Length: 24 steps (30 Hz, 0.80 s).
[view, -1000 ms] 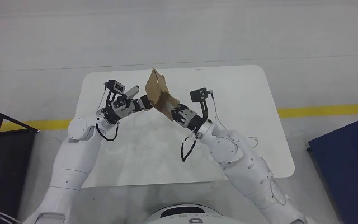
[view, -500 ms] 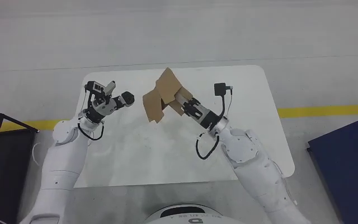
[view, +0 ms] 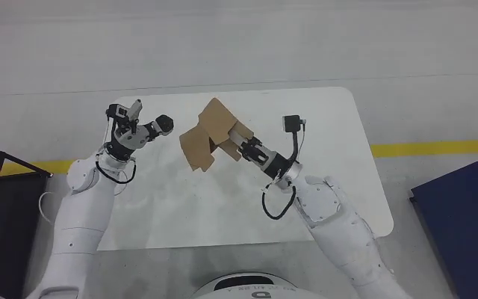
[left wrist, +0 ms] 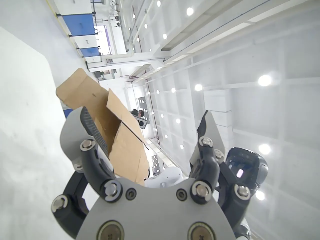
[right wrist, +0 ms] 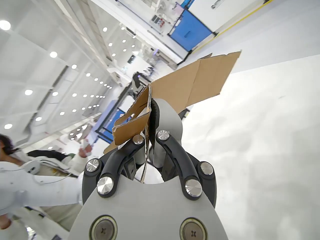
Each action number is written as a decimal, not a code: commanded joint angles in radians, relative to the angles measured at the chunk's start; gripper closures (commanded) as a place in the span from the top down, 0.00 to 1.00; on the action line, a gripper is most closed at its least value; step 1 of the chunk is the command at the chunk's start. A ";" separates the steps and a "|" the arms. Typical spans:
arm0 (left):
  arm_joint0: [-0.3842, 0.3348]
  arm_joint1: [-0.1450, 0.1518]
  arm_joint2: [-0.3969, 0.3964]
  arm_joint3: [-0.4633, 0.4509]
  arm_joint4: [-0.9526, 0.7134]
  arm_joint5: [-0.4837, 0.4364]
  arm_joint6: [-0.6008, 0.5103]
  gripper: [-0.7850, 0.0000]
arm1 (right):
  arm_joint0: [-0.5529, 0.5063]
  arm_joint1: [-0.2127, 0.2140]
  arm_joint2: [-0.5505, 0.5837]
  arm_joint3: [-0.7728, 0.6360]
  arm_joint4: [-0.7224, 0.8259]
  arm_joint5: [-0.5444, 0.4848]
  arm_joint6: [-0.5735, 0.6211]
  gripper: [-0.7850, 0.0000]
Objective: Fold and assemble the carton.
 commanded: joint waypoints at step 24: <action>-0.151 0.003 0.080 0.122 -0.018 0.237 -0.314 1.00 | 0.084 -0.006 -0.032 0.203 0.378 -0.099 0.194 0.00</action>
